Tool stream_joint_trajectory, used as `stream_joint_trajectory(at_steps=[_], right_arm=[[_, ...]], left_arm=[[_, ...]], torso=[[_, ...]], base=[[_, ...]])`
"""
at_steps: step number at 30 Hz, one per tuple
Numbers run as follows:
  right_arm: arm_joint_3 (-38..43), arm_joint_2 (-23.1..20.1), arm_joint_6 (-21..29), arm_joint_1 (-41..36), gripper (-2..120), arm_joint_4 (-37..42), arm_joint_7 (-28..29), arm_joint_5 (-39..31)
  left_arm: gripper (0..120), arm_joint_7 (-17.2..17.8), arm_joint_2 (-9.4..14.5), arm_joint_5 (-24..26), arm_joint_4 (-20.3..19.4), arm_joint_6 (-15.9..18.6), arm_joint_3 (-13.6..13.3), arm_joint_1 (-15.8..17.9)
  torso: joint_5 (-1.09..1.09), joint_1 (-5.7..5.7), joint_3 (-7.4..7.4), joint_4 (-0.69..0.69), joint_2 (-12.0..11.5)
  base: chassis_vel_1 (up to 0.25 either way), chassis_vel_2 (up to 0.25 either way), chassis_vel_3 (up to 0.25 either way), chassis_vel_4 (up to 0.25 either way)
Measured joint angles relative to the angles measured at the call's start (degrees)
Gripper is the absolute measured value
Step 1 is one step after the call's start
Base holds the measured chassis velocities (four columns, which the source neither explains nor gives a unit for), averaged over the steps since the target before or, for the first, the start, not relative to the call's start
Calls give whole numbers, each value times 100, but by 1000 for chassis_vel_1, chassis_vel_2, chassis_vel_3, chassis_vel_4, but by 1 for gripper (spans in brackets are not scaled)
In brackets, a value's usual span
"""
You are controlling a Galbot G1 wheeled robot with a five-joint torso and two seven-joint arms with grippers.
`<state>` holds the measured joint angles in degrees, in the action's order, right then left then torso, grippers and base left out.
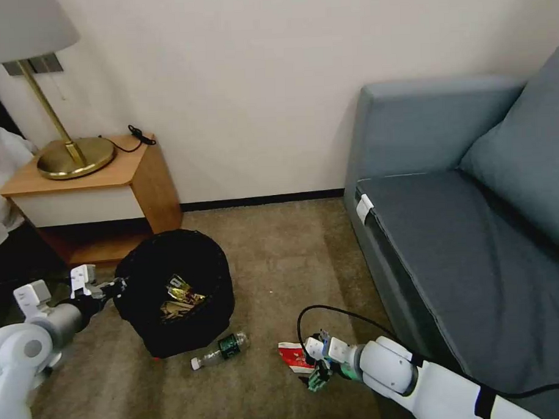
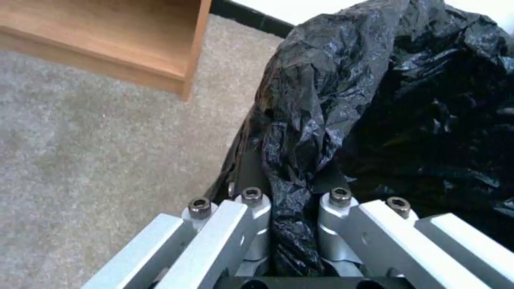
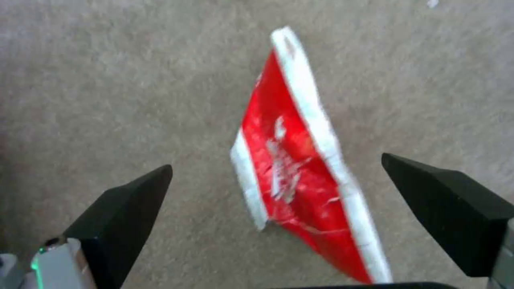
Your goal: Pick up the trash bin, then pick up the garbage on the floor and place it into the trash bin.
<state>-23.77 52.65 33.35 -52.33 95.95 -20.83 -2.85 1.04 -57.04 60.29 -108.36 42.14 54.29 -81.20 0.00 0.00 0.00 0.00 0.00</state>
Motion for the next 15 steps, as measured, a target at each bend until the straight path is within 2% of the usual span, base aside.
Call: stream_joint_trajectory(at_steps=[6,11,13,15], right_arm=[[-266,102,251,310,97,-144,-43,12],[-431,188,426,594,76,-382,-40,-25],[-441,201,435,619,75,-410,-40,-32],[-488,244,465,694,63,-484,-73,-71]], left_arm=[[7,0,-24,0,19,0,1,21],[7,-3,-56,-6,72,0,5,42],[7,-3,-56,-6,82,0,5,46],[7,-3,-55,-12,89,0,5,62]], torso=[[1,0,0,0,0],[0,0,0,0,0],[0,0,0,1,0],[0,0,0,1,0]], base=[[0,0,0,0],[0,0,0,0],[0,0,0,0],[0,0,0,0]])
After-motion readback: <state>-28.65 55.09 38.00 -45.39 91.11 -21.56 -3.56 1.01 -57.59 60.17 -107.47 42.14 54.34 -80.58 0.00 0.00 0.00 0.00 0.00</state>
